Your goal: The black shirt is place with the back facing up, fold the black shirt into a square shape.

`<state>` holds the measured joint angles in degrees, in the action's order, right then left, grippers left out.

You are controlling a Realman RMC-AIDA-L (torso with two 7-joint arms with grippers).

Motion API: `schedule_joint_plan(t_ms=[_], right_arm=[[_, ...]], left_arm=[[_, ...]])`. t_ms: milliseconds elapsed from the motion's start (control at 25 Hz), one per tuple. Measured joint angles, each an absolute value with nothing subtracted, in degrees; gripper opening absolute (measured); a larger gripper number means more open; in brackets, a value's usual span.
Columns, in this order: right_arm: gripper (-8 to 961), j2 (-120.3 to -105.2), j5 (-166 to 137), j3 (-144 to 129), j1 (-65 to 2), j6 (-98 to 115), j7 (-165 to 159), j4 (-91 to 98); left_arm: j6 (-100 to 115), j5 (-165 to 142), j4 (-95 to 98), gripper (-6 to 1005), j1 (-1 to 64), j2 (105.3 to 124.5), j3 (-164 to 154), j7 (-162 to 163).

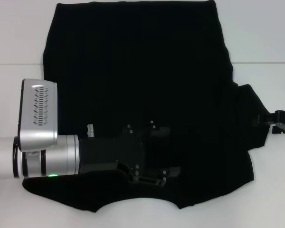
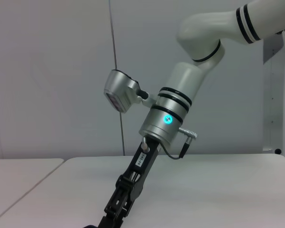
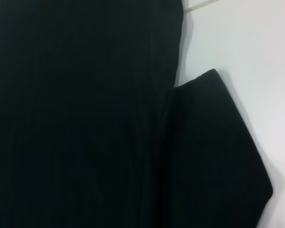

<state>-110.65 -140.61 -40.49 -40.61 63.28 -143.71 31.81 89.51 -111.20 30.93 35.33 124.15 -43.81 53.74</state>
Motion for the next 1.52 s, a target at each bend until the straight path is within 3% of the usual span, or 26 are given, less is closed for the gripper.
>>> schedule_joint_plan(t_ms=[440, 520, 760, 1160, 1520], right_arm=[[681, -111.60, -140.6, -40.7, -40.8, 61.2, -143.4, 31.3], [436, -111.75, -140.6, -40.7, -40.6, 60.7, -142.9, 31.5], [192, -111.90, -140.6, -40.8, -40.5, 59.8, -142.0, 31.2], [-1, -112.75, -140.6, -41.0, -39.9, 57.8, -140.8, 31.1], [-2, -112.46, -140.1, -39.9, -37.6, 57.4, -140.6, 33.7]], left_arm=[[89.4, -111.2, 30.9, 921, 35.0, 124.10, -43.6, 53.8], [89.0, -111.2, 31.0, 921, 34.9, 124.10, -43.6, 53.8], [88.7, -111.2, 31.0, 921, 34.5, 124.15, -43.6, 53.8], [88.0, -111.2, 30.9, 920, 34.2, 124.19, -43.6, 53.8], [88.5, -110.8, 30.9, 919, 34.4, 124.19, -43.6, 53.8]])
